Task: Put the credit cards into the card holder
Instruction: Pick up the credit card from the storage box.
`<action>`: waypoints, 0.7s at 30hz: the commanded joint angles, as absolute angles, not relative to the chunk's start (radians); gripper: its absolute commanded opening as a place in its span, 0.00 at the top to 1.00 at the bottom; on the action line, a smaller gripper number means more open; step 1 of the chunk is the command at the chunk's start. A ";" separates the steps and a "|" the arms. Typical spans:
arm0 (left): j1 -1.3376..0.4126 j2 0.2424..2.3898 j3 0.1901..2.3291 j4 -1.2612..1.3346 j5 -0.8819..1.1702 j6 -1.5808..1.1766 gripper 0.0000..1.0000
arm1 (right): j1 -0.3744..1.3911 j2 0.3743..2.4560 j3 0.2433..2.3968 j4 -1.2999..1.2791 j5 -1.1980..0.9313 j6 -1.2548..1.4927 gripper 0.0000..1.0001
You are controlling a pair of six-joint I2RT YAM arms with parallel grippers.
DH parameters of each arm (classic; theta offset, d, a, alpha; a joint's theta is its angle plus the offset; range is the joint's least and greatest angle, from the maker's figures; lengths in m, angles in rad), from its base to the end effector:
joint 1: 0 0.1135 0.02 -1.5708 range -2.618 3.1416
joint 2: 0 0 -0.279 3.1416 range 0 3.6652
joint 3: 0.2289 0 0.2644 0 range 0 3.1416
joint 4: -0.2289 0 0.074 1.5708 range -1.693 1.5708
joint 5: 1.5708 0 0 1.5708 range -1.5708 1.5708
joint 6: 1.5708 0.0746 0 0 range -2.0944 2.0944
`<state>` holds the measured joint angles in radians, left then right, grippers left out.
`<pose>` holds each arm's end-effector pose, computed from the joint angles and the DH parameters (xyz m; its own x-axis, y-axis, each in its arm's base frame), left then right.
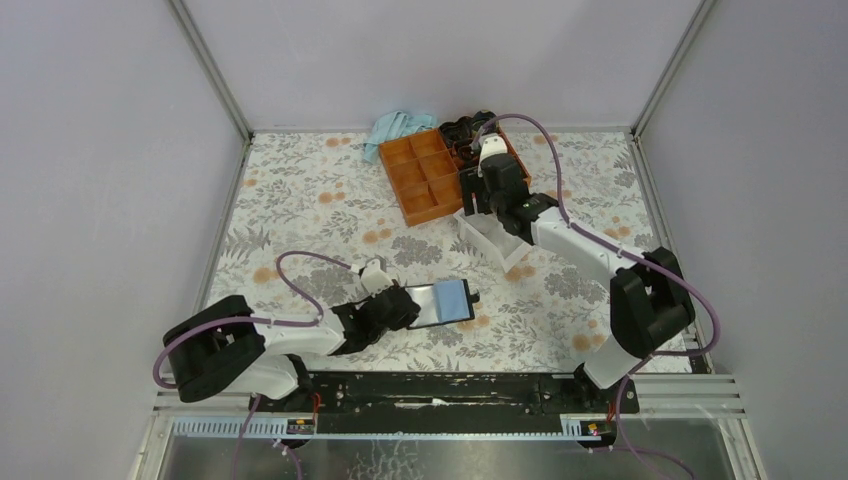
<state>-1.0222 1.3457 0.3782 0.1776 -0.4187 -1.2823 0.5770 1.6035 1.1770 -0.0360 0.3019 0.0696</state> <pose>0.1580 -0.2003 0.1065 -0.7096 -0.5184 -0.4771 -0.1758 0.7860 -0.5927 0.3627 0.2096 0.2756 -0.3938 -0.1771 -0.9020 -0.2711 0.9600 -0.0701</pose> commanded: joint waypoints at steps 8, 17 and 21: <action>-1.031 1.361 0.415 0.137 -0.452 -1.247 0.96 | 0.462 1.721 1.269 -0.080 0.035 0.031 0.21; -1.029 1.359 0.427 0.127 -0.468 -1.237 0.96 | 0.404 1.770 1.291 -0.093 -0.103 0.059 0.23; -1.028 1.354 0.430 0.120 -0.475 -1.233 0.96 | 0.384 1.786 1.283 -0.085 -0.157 0.067 0.25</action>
